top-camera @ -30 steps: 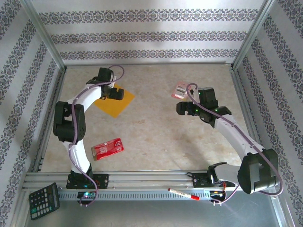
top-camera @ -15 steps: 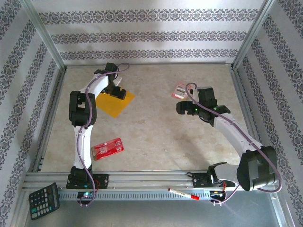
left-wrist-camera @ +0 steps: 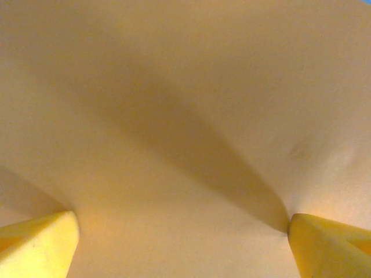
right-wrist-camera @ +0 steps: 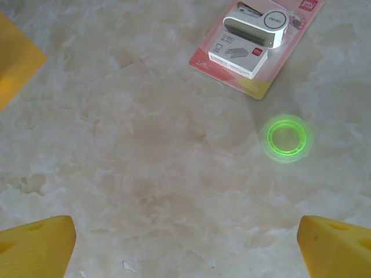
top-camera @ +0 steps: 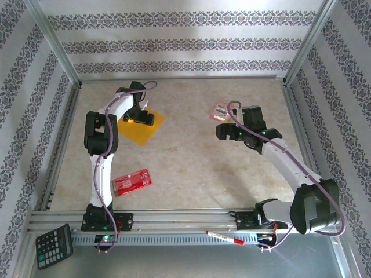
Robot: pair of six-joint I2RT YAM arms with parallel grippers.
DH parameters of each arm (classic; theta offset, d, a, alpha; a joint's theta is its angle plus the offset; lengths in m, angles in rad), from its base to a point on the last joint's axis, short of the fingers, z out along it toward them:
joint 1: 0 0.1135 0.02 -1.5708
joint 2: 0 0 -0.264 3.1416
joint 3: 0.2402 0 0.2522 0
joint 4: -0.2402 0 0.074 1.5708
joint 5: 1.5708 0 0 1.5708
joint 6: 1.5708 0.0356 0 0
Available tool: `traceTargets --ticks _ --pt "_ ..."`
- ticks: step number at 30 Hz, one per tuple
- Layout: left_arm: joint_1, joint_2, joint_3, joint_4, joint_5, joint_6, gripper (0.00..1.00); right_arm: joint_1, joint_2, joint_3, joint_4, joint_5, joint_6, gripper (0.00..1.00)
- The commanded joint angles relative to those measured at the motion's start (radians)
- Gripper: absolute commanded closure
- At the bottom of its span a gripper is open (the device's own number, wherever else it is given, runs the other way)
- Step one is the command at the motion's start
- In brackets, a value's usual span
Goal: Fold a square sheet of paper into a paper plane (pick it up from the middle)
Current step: Move the square sheet of paper to the center of the table.
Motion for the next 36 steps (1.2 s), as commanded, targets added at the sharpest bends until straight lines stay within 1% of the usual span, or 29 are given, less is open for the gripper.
traceTargets --ticks 1,4,7,9,12,14,17,19,22,25,29,36 --pt "-0.084 -0.009 -0.091 -0.036 -0.006 -0.156 0.07 0.0 -0.01 0.016 -0.009 0.015 -0.012 0.02" --pt "-0.174 -0.026 -0.139 -0.017 -0.022 -0.272 0.06 -0.003 -0.013 0.008 -0.006 0.012 -0.012 0.02" --pt "-0.285 -0.034 -0.146 -0.003 -0.026 -0.366 0.0 -0.009 -0.016 0.002 -0.003 0.006 -0.013 0.02" --pt "-0.355 -0.034 -0.114 -0.015 -0.04 -0.402 0.0 -0.013 -0.023 -0.003 -0.001 0.003 -0.012 0.02" --pt "-0.403 -0.043 -0.068 -0.042 -0.062 -0.414 0.0 -0.018 -0.034 -0.01 -0.001 0.002 -0.01 0.02" --pt "-0.405 -0.066 -0.062 -0.042 -0.053 -0.386 0.0 -0.022 -0.043 -0.018 0.001 0.002 -0.008 0.02" --pt "-0.396 -0.097 -0.071 -0.037 -0.035 -0.268 0.0 -0.027 -0.052 -0.027 0.006 0.002 -0.007 0.02" --pt "-0.39 -0.105 -0.083 -0.035 -0.015 -0.159 0.0 -0.03 -0.051 -0.031 0.008 -0.001 -0.006 0.02" --pt "-0.386 -0.087 -0.071 -0.053 -0.02 -0.086 0.0 -0.035 -0.048 -0.033 0.01 -0.001 -0.002 0.02" --pt "-0.383 -0.061 -0.033 -0.08 -0.025 -0.077 0.0 -0.039 -0.041 -0.029 0.01 -0.002 -0.003 0.02" --pt "-0.376 -0.057 -0.02 -0.082 -0.029 -0.057 0.0 -0.039 -0.035 -0.03 0.008 -0.001 -0.002 0.02" --pt "-0.363 -0.004 0.0 -0.108 -0.023 -0.03 0.0 -0.042 -0.027 -0.032 0.01 0.001 -0.003 0.02"
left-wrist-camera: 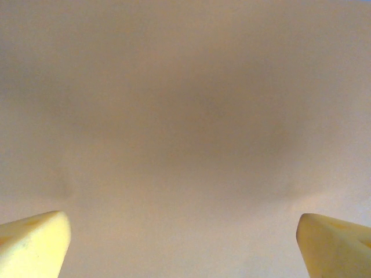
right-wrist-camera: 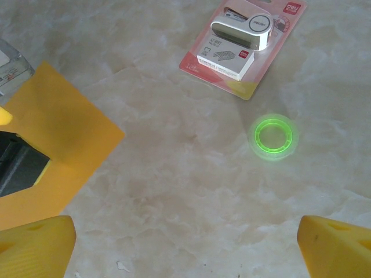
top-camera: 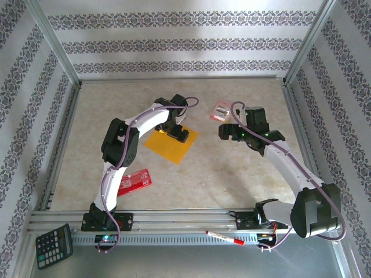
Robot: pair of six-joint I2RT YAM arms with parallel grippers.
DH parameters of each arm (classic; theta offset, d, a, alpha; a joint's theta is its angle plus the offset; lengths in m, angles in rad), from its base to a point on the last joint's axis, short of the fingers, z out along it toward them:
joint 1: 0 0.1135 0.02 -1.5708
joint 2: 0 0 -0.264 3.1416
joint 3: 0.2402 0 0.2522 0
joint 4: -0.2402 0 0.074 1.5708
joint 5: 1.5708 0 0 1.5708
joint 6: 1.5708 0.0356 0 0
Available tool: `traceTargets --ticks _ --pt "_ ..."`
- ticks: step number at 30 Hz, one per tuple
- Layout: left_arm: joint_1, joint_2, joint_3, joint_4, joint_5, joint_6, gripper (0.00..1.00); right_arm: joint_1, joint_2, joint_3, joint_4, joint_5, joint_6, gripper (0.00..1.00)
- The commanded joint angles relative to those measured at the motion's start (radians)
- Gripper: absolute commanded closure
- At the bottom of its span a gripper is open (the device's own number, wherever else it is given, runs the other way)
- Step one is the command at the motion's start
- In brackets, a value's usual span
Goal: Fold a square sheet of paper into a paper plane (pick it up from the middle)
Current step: Move the square sheet of paper to the center of the table, then first fold in half a square sheet of paper at the center of the table.
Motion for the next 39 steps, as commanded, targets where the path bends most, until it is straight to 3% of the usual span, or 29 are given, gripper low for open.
traceTargets --ticks 1,14,26,31,39 --pt "0.013 0.053 0.032 -0.067 0.0 0.039 0.0 -0.013 0.006 -0.009 0.006 0.0 -0.003 0.02" --pt "0.009 0.111 0.008 -0.092 -0.026 0.022 0.0 -0.014 0.012 -0.01 0.008 -0.005 -0.001 0.02" --pt "0.01 0.109 -0.007 -0.084 0.0 0.009 0.09 -0.015 0.018 -0.01 0.008 -0.005 0.0 0.02" --pt "0.01 0.089 -0.011 -0.07 0.04 -0.004 0.2 -0.016 0.023 -0.007 0.007 -0.006 0.0 0.02" --pt "0.009 -0.016 -0.063 0.037 0.156 -0.114 0.54 -0.018 0.031 0.003 0.003 -0.007 0.005 0.02"
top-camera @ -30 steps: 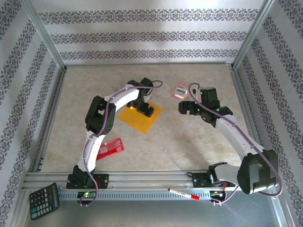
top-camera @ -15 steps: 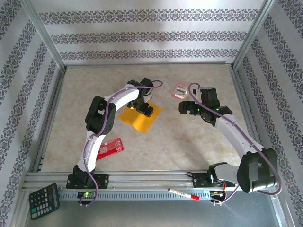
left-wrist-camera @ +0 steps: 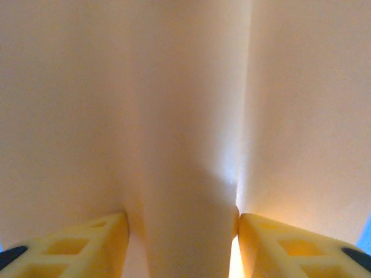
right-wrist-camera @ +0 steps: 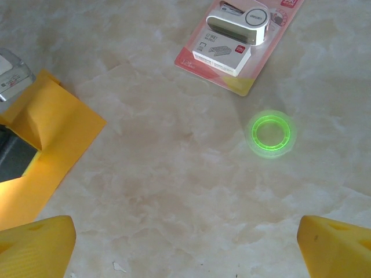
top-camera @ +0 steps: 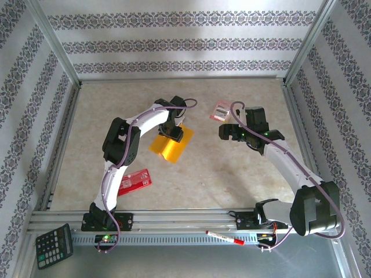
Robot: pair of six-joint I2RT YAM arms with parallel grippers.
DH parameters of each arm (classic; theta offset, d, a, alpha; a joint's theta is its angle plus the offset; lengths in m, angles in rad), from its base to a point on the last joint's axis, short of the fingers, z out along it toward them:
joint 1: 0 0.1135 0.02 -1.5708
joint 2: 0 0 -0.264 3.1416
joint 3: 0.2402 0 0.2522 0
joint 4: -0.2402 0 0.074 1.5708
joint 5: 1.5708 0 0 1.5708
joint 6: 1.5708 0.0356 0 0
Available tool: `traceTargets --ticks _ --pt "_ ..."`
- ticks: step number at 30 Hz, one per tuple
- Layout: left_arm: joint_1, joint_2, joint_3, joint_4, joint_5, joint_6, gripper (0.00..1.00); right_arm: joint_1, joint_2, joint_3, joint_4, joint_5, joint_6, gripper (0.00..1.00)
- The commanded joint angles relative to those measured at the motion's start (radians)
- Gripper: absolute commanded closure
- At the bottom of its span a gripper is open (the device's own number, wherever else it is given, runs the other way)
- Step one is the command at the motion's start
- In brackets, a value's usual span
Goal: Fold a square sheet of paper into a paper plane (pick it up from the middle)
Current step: First fold in half a square sheet of paper at the center of the table.
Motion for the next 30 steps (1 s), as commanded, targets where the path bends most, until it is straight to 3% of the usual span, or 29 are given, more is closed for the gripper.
traceTargets --ticks 1,7,14,18,30 --pt "0.003 -0.057 -0.062 0.069 0.129 -0.086 0.6 -0.011 0.016 0.005 0.002 -0.01 0.005 0.02" --pt "0.004 -0.239 -0.233 0.341 0.444 -0.239 0.78 -0.012 0.022 0.019 -0.007 -0.02 0.008 0.02" --pt "0.007 -0.44 -0.537 0.839 0.762 -0.579 0.77 0.001 -0.017 0.033 -0.047 -0.065 0.016 0.02" --pt "0.011 -0.453 -0.648 1.011 0.807 -0.704 0.75 0.02 -0.018 0.028 -0.057 -0.114 0.028 0.02" --pt "0.013 -0.338 -0.687 0.907 0.732 -0.6 0.74 0.091 0.038 -0.027 0.002 -0.194 0.095 0.02"
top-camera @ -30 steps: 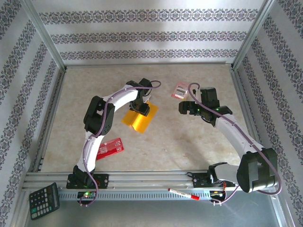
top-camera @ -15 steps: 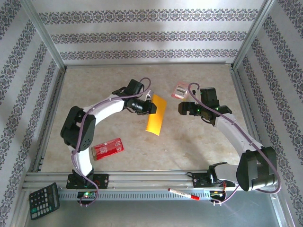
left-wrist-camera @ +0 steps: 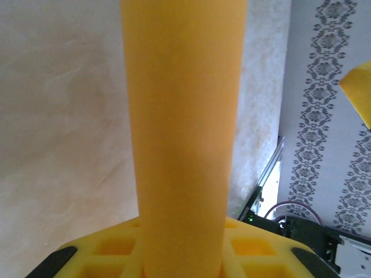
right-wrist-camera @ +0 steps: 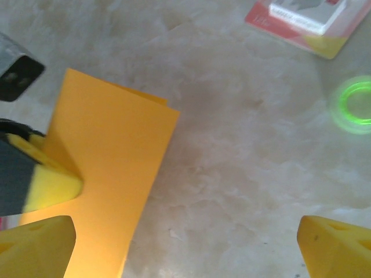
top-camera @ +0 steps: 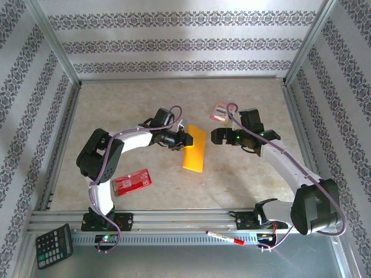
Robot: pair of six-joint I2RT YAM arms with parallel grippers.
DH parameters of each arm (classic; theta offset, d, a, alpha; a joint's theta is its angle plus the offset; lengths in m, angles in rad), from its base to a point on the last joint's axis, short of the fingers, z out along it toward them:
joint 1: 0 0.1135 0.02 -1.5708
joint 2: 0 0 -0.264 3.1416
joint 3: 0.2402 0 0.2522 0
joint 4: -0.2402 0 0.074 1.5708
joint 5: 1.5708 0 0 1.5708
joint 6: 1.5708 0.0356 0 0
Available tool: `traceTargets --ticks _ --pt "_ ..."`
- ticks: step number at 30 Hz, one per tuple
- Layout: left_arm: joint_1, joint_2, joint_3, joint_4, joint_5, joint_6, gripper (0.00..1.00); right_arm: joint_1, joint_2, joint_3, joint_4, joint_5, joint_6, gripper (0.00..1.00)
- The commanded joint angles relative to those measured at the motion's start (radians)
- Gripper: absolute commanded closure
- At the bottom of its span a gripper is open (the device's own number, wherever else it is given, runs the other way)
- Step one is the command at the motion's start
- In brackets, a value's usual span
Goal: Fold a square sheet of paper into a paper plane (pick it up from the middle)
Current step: First fold in half a square sheet of paper at the center of the table.
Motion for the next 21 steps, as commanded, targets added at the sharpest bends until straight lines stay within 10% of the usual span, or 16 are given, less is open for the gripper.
traceTargets --ticks 1,11,21 --pt "0.011 0.021 -0.008 -0.005 -0.022 0.041 0.74 0.023 0.024 -0.034 0.048 -0.052 0.047 0.02" --pt "0.013 0.053 -0.021 -0.091 -0.1 0.132 0.73 0.078 0.107 -0.089 0.187 -0.122 0.17 0.05" --pt "0.013 0.069 -0.061 -0.086 -0.167 0.152 0.69 0.154 0.272 -0.064 0.322 -0.114 0.322 0.43"
